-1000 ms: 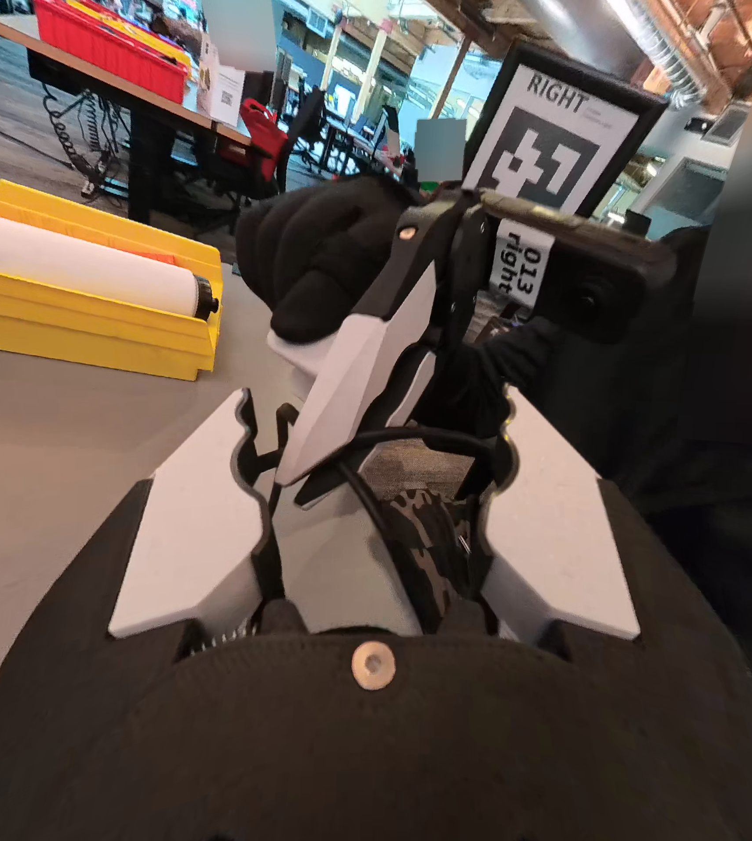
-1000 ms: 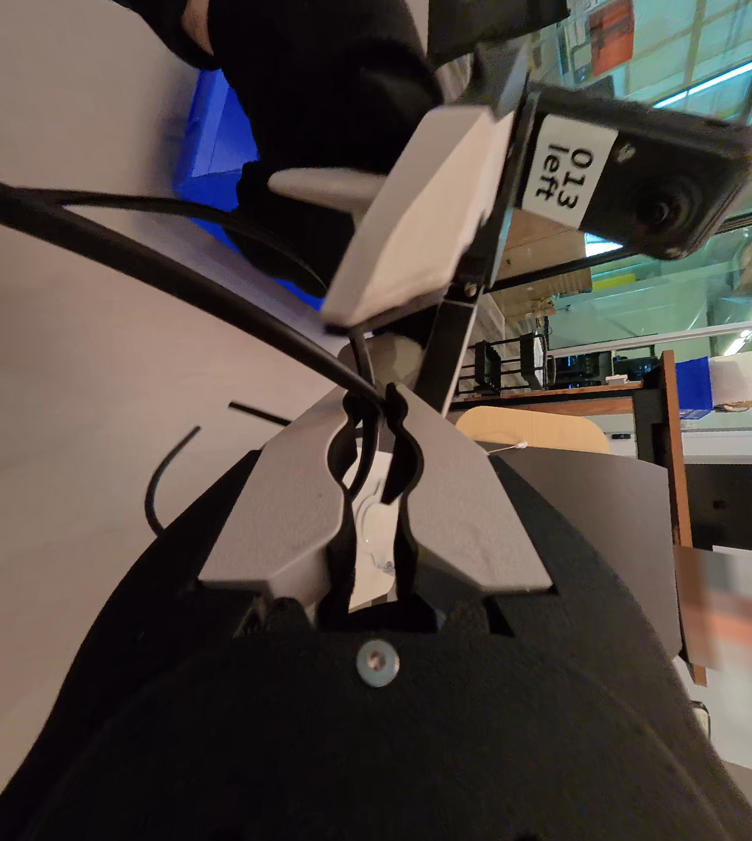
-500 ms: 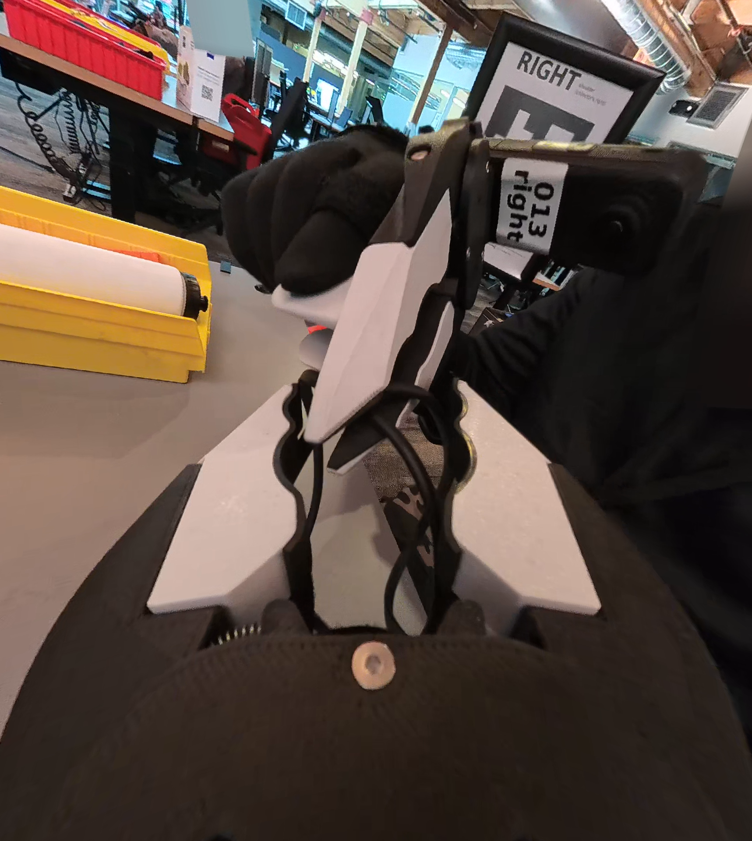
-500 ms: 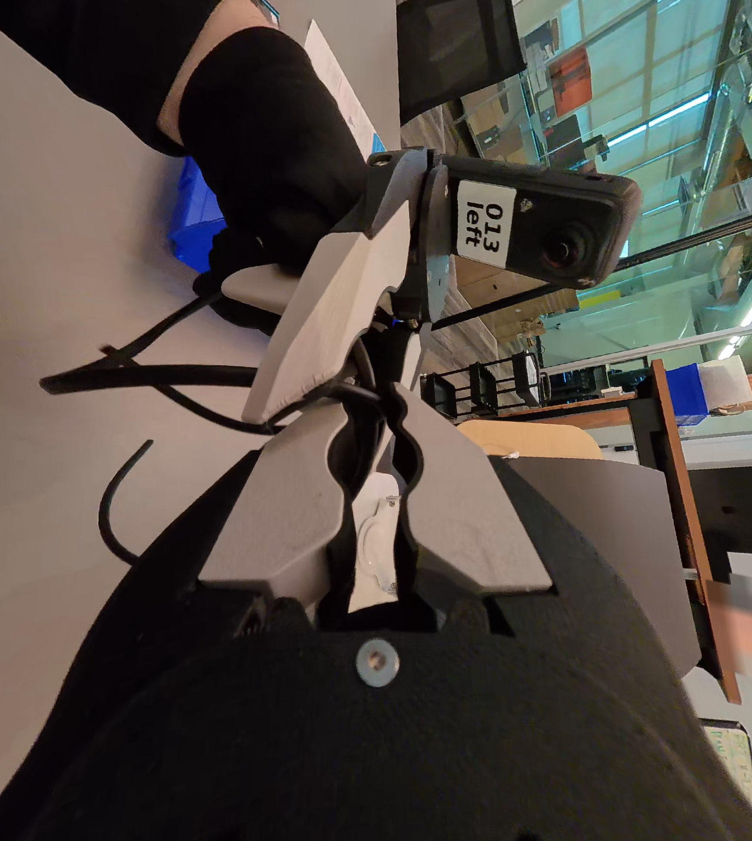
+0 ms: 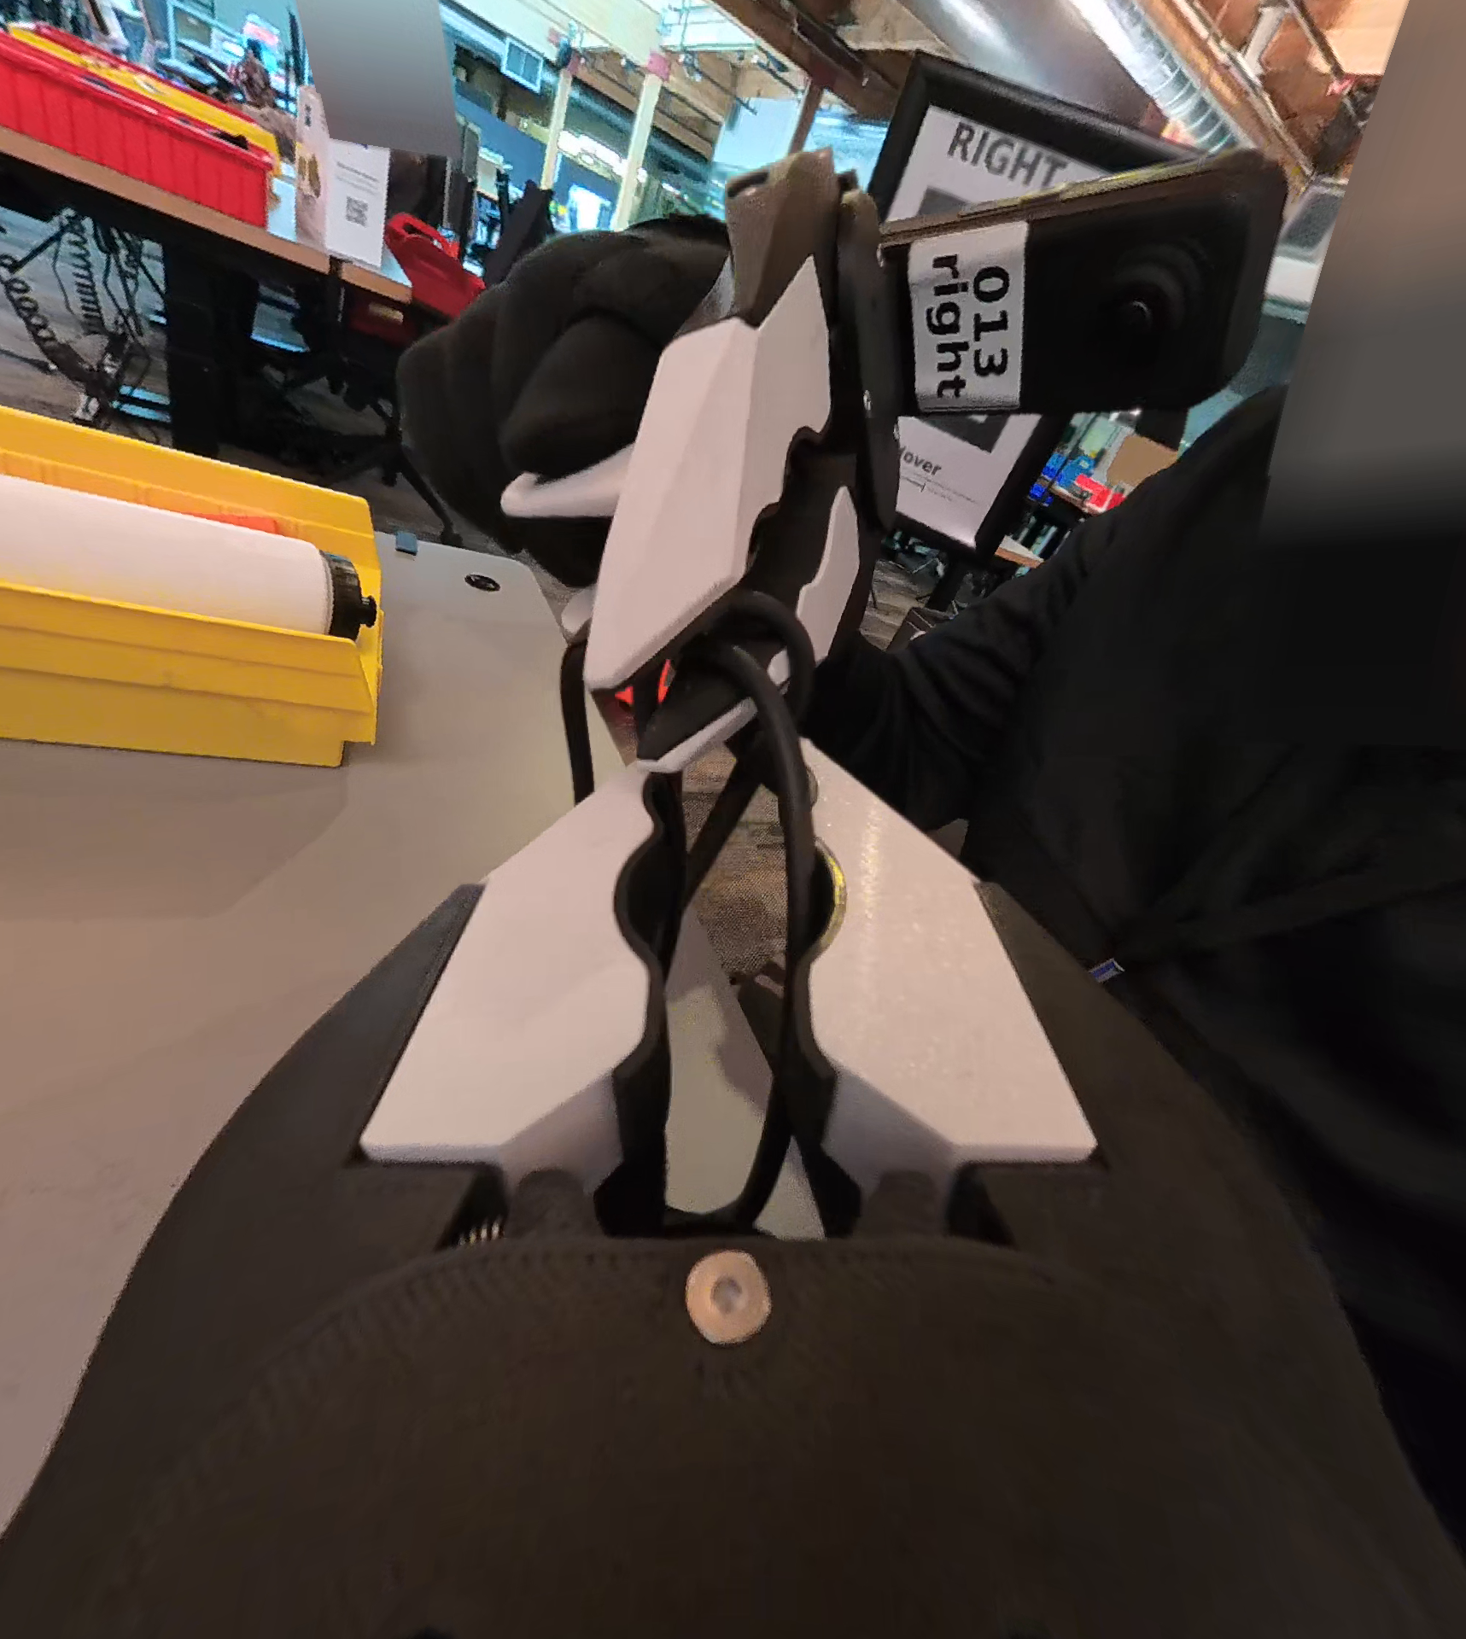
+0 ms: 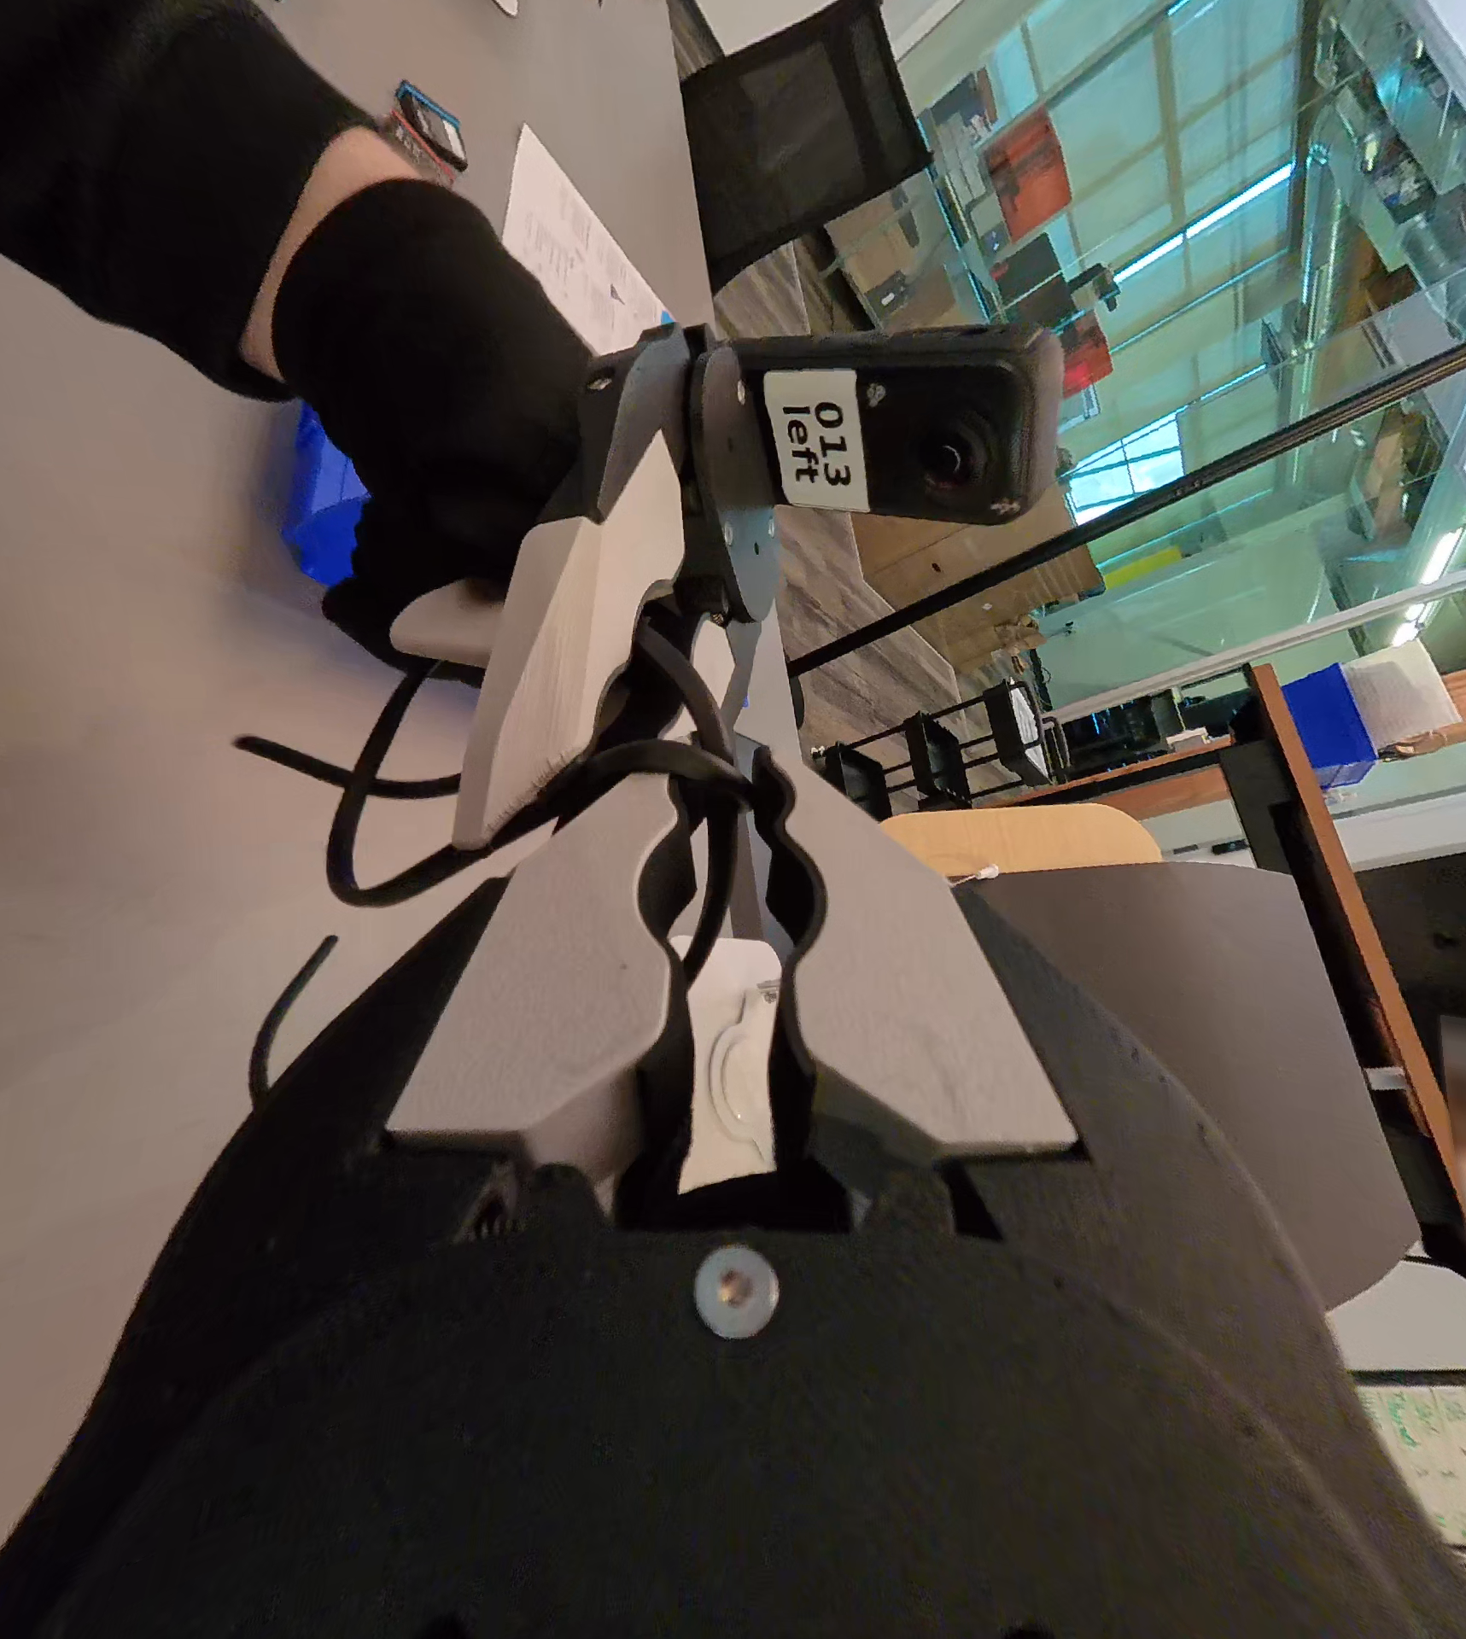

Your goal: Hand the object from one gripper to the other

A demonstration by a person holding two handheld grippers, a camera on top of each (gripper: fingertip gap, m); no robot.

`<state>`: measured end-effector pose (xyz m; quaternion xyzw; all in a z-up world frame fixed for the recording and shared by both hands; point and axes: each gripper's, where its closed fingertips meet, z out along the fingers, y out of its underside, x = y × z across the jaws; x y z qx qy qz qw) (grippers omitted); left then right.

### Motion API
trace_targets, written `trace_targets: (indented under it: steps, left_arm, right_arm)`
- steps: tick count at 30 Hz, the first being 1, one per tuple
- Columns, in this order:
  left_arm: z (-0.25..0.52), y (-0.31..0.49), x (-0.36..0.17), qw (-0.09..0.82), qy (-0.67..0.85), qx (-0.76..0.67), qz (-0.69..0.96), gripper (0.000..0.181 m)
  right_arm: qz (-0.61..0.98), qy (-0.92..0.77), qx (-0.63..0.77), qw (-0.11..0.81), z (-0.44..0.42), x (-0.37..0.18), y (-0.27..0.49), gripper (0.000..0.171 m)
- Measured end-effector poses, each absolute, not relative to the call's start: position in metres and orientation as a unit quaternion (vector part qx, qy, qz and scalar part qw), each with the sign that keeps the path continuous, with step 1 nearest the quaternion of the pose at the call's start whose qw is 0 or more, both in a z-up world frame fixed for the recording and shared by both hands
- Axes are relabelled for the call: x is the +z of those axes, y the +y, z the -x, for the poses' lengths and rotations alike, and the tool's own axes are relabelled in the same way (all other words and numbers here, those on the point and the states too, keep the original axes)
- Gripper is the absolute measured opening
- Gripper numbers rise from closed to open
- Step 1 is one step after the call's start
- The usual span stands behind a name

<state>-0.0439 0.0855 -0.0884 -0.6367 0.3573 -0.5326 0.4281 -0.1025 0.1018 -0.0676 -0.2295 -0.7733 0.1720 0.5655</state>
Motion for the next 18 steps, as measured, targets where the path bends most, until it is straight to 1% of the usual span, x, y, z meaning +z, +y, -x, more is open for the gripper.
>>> trace_targets:
  steps: [2, 6, 13, 18]
  left_arm:
    - [0.044, 0.086, -0.088, 0.426, 0.356, -0.535, 0.637, 0.016]
    - [0.048, 0.090, -0.087, 0.441, 0.352, -0.522, 0.640, 0.002]
    - [0.053, 0.103, -0.091, 0.466, 0.345, -0.471, 0.665, 0.001]
    - [0.056, 0.106, -0.096, 0.465, 0.346, -0.451, 0.678, 0.001]
  right_arm:
    - [0.232, -0.770, 0.177, 0.568, 0.102, -0.065, 0.103, 0.008]
    - [0.245, -0.759, 0.185, 0.573, 0.099, -0.061, 0.110, 0.008]
    - [0.267, -0.754, 0.181, 0.572, 0.099, -0.063, 0.122, 0.009]
    - [0.294, -0.751, 0.186, 0.561, 0.095, -0.065, 0.130, 0.026]
